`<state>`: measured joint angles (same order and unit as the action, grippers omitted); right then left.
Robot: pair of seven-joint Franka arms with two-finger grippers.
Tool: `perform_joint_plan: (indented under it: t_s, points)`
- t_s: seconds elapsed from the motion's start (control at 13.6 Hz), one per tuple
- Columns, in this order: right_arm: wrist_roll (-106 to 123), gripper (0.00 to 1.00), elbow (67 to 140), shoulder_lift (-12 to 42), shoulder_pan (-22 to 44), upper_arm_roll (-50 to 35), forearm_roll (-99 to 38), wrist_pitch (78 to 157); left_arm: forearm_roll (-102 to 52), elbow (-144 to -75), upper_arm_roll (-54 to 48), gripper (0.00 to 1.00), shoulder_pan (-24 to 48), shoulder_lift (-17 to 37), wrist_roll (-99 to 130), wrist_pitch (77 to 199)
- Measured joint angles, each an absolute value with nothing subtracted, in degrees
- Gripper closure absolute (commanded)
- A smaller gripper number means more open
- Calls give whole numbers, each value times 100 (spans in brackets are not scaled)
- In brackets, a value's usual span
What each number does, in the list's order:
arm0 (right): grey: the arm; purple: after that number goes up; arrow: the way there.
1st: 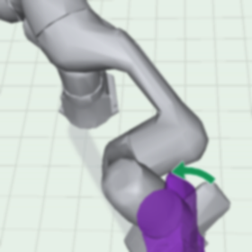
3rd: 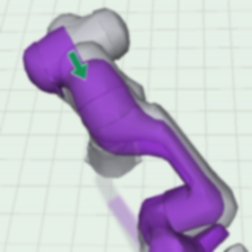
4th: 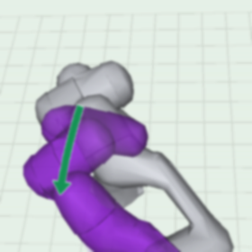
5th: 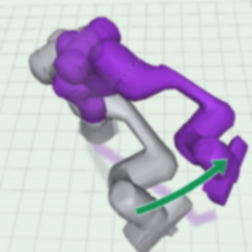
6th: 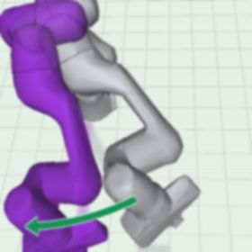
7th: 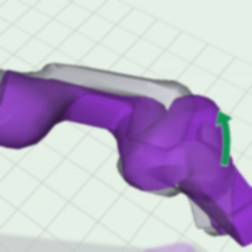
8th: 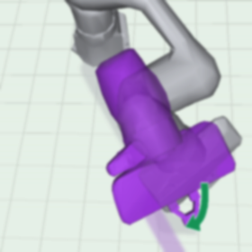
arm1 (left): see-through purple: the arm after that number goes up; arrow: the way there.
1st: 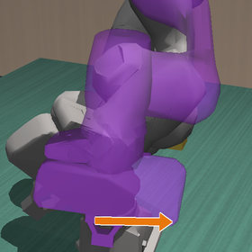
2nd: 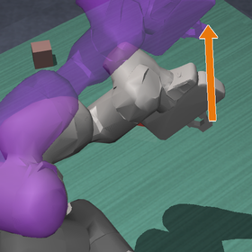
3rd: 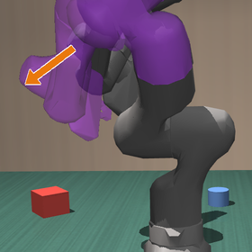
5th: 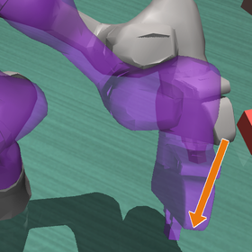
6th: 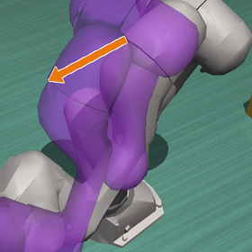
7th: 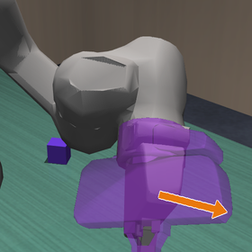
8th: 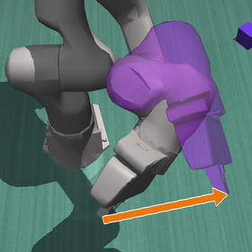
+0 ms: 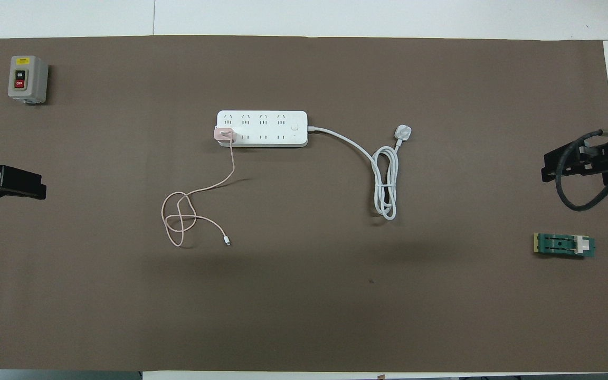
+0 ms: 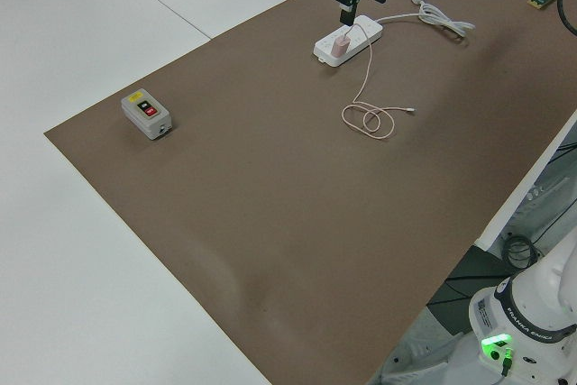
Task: Plug charger into power strip
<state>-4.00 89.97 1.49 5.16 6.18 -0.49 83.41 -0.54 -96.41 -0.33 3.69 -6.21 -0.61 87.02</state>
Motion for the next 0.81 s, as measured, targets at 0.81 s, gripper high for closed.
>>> perform_joint_plan:
  t_s: [0.81]
  points:
    - [-400, 0, 8992, 159, 516, 648, -49, 8339, -203, -9641, -51, 0, 433, -628, -284, 8405]
